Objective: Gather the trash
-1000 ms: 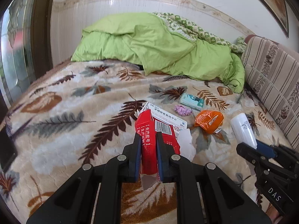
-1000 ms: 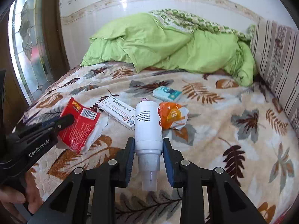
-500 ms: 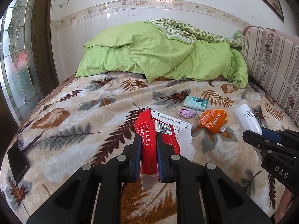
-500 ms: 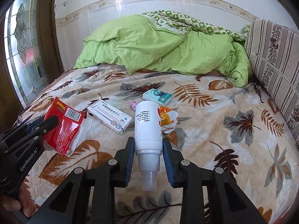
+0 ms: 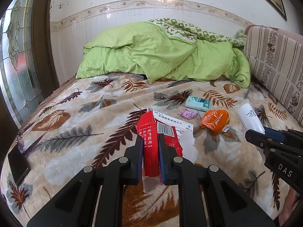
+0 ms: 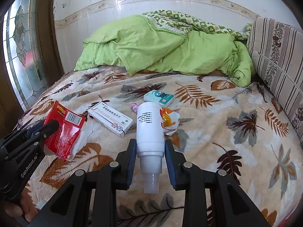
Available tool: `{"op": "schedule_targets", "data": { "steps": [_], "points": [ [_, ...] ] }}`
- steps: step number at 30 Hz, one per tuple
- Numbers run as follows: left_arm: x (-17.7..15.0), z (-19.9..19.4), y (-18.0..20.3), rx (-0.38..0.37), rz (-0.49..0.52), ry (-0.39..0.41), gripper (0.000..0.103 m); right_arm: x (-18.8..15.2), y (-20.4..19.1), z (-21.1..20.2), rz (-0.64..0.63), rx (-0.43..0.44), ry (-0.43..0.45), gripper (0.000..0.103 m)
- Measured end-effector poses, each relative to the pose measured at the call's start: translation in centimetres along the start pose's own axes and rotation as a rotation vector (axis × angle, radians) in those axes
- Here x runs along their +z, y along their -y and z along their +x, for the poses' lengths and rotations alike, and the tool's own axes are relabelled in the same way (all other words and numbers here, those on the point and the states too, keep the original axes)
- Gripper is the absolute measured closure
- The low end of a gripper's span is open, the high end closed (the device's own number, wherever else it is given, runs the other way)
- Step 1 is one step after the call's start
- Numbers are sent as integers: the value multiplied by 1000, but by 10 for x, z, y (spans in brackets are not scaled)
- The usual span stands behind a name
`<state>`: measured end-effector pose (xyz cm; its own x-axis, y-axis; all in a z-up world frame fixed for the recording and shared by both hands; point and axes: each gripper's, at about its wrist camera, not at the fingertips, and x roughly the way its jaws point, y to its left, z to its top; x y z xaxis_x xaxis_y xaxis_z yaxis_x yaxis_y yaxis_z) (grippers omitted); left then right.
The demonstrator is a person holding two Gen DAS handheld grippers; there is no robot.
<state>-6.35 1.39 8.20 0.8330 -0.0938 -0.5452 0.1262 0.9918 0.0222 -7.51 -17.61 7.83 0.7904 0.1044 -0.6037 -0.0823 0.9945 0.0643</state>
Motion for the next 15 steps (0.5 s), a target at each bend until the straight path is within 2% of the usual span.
{"op": "schedule_targets", "data": {
  "steps": [15],
  "points": [
    [0,0,0,-5,6,-4,89,0,-2,2,2,4,-6,72]
  ]
}}
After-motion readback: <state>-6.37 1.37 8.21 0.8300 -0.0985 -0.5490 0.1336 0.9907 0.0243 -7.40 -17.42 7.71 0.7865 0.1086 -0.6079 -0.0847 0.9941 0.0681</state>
